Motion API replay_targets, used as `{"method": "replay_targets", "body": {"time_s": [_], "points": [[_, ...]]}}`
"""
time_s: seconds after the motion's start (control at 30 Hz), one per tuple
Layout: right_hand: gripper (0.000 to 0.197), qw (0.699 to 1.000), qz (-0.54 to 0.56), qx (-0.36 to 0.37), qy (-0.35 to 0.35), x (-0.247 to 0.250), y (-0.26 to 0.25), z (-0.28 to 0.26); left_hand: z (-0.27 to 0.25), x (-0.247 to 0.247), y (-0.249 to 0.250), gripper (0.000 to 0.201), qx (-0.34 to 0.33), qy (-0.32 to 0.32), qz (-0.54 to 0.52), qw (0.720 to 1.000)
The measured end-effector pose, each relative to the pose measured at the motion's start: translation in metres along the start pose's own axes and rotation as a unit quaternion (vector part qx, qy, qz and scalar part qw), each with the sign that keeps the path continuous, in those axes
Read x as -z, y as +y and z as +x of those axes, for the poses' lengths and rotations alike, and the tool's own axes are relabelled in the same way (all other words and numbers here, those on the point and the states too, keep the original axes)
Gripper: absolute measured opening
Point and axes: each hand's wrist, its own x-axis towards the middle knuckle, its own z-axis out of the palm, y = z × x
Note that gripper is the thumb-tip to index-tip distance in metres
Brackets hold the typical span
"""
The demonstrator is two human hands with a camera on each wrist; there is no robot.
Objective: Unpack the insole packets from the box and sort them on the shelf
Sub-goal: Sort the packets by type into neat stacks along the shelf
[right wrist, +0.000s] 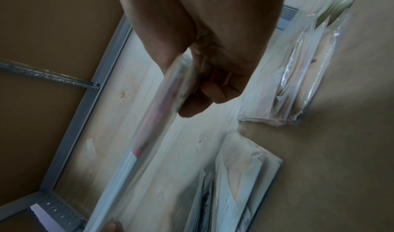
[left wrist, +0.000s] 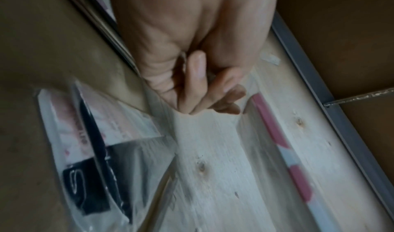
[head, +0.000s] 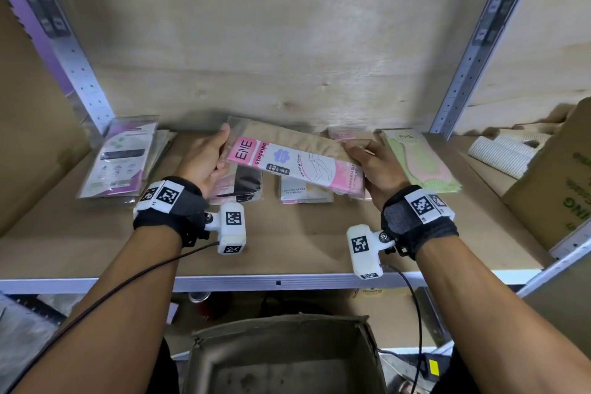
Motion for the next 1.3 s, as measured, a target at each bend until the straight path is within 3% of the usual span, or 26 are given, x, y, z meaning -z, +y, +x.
{"method": "replay_targets", "body": {"time_s": [0.13, 0.3, 0.6, 0.73, 1.0, 1.1, 1.3], "points": [[0.014, 1.000, -0.010, 0.000, 0.011, 0.000, 0.001, 0.002, 0.003, 0.004, -0.001, 0.038, -0.047, 0.036, 0.051, 0.997], [0.011, 0.999, -0.041, -0.001, 0.031, 0.001, 0.006, 0.003, 0.007, 0.000, -0.008, 0.045, -0.085, 0.046, 0.196, 0.976], [0.014, 0.999, -0.040, 0.003, 0.012, 0.005, 0.009, 0.010, 0.012, 0.004, -0.001, 0.038, -0.135, 0.069, 0.222, 0.963], [0.014, 0.999, -0.033, -0.003, 0.005, 0.001, 0.011, 0.012, 0.014, 0.003, -0.001, 0.037, -0.110, 0.125, 0.192, 0.967], [0.012, 1.000, 0.003, -0.026, 0.009, 0.010, 0.010, 0.019, 0.013, -0.002, -0.010, 0.038, -0.001, 0.116, 0.087, 0.989], [0.005, 0.997, 0.052, -0.053, 0.022, 0.021, 0.003, 0.021, 0.014, -0.012, -0.011, 0.051, 0.027, 0.079, 0.028, 0.996], [0.017, 0.990, 0.121, -0.070, -0.010, 0.041, -0.009, 0.024, -0.002, -0.075, -0.012, 0.055, 0.035, -0.089, 0.123, 0.988]]}}
